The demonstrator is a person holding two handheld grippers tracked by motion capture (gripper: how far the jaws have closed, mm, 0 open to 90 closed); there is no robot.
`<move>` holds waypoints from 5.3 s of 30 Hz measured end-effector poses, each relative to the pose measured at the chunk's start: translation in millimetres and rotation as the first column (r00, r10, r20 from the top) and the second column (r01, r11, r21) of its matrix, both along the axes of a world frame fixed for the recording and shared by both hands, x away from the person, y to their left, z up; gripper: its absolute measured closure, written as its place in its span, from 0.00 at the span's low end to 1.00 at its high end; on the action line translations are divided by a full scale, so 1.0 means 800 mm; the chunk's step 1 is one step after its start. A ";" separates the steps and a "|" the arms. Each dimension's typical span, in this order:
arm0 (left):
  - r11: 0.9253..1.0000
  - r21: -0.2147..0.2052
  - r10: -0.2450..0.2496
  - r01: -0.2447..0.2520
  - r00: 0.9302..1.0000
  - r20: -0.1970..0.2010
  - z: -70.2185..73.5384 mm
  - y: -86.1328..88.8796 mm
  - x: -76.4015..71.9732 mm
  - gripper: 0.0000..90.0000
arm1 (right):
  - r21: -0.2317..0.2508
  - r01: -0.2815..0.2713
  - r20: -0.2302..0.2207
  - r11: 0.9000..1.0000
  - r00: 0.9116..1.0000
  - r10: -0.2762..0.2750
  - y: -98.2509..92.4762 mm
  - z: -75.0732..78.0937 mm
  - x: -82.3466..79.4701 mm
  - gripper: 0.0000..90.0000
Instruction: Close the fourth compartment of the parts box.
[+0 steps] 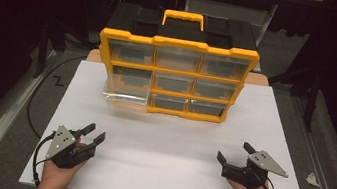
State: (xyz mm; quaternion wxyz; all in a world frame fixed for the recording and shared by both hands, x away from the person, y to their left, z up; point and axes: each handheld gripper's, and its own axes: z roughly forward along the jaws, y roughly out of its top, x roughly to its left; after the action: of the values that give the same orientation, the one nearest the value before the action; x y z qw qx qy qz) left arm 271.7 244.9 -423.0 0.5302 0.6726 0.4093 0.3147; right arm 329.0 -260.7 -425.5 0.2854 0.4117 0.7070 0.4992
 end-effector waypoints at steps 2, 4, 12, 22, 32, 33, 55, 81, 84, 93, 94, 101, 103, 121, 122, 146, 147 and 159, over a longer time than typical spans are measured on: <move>1.000 0.002 0.002 -0.002 1.000 -0.003 0.000 0.001 0.000 0.66 | -0.002 -0.002 0.000 1.000 1.000 0.002 0.000 0.000 -0.001 0.03; 1.000 0.000 0.008 -0.008 1.000 -0.005 0.000 0.001 0.000 0.68 | 0.000 0.000 0.000 1.000 1.000 0.000 0.000 0.000 -0.001 0.03; 1.000 0.005 0.009 -0.009 1.000 0.000 0.003 0.001 -0.003 0.85 | -0.017 -0.010 0.011 1.000 1.000 0.010 0.003 0.001 -0.002 0.02; 0.999 -0.011 0.038 -0.038 0.999 0.004 0.004 0.004 -0.003 1.00 | -0.012 -0.005 0.005 1.000 1.000 0.005 0.001 0.001 -0.001 0.01; 0.999 0.044 0.012 -0.014 0.999 0.034 0.007 -0.004 -0.007 1.00 | -0.012 -0.006 0.000 1.000 1.000 0.006 0.001 0.000 0.000 0.01; 0.999 0.048 0.005 -0.007 0.999 0.042 0.007 -0.006 -0.008 1.00 | -0.012 -0.006 -0.003 1.000 1.000 0.006 0.001 0.000 0.000 0.01; 0.997 -0.073 -0.033 0.035 0.999 0.028 0.018 -0.017 0.000 1.00 | -0.015 -0.005 -0.001 1.000 1.000 0.005 0.000 0.000 -0.003 0.01; 0.997 -0.072 -0.008 0.011 0.999 0.044 0.075 -0.068 0.049 1.00 | -0.010 -0.012 0.005 1.000 1.000 0.012 -0.004 0.000 -0.002 0.02; 0.998 -0.064 -0.007 0.010 0.999 0.047 0.077 -0.071 0.053 1.00 | -0.010 -0.012 0.004 1.000 1.000 0.012 -0.004 0.000 -0.002 0.02; 0.998 -0.064 0.010 -0.006 0.998 0.066 0.088 -0.076 0.063 1.00 | -0.007 -0.008 0.011 1.000 1.000 0.008 -0.005 0.002 -0.003 0.02; 0.998 -0.061 0.011 -0.006 0.998 0.069 0.089 -0.076 0.063 1.00 | -0.008 -0.010 0.014 1.000 1.000 0.010 -0.004 0.002 -0.003 0.02; 0.998 -0.054 0.017 -0.012 0.996 0.083 0.091 -0.080 0.065 1.00 | -0.010 -0.013 0.017 1.000 1.000 0.013 -0.003 0.003 -0.003 0.02; 0.998 -0.054 0.019 -0.014 0.996 0.089 0.092 -0.080 0.066 1.00 | -0.010 -0.010 0.015 1.000 1.000 0.010 -0.004 0.003 -0.002 0.02; 0.997 -0.050 0.055 -0.051 0.996 0.072 0.095 -0.081 0.080 1.00 | -0.005 -0.012 0.026 1.000 1.000 0.012 -0.003 0.006 -0.003 0.02; 0.998 -0.046 0.056 -0.053 0.996 0.072 0.096 -0.082 0.082 1.00 | -0.003 -0.011 0.024 1.000 1.000 0.011 -0.003 0.005 -0.003 0.02; 0.994 -0.048 0.096 -0.094 0.994 0.047 0.105 -0.079 0.122 1.00 | 0.003 -0.024 0.026 1.000 0.999 0.024 -0.001 0.006 -0.003 0.03; 0.994 -0.048 0.099 -0.097 0.994 0.045 0.105 -0.079 0.124 1.00 | 0.002 -0.024 0.027 1.000 0.999 0.024 -0.001 0.006 -0.003 0.03; 0.991 -0.045 0.127 -0.126 0.992 0.027 0.108 -0.079 0.145 1.00 | 0.002 -0.024 0.024 1.000 0.999 0.024 -0.001 0.005 -0.002 0.03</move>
State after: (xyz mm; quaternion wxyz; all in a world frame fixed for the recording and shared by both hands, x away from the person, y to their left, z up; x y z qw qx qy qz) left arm 387.7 181.7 -336.8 0.5295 0.6292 0.4497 0.3487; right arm 327.8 -261.8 -421.6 0.2872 0.3974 0.7080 0.5083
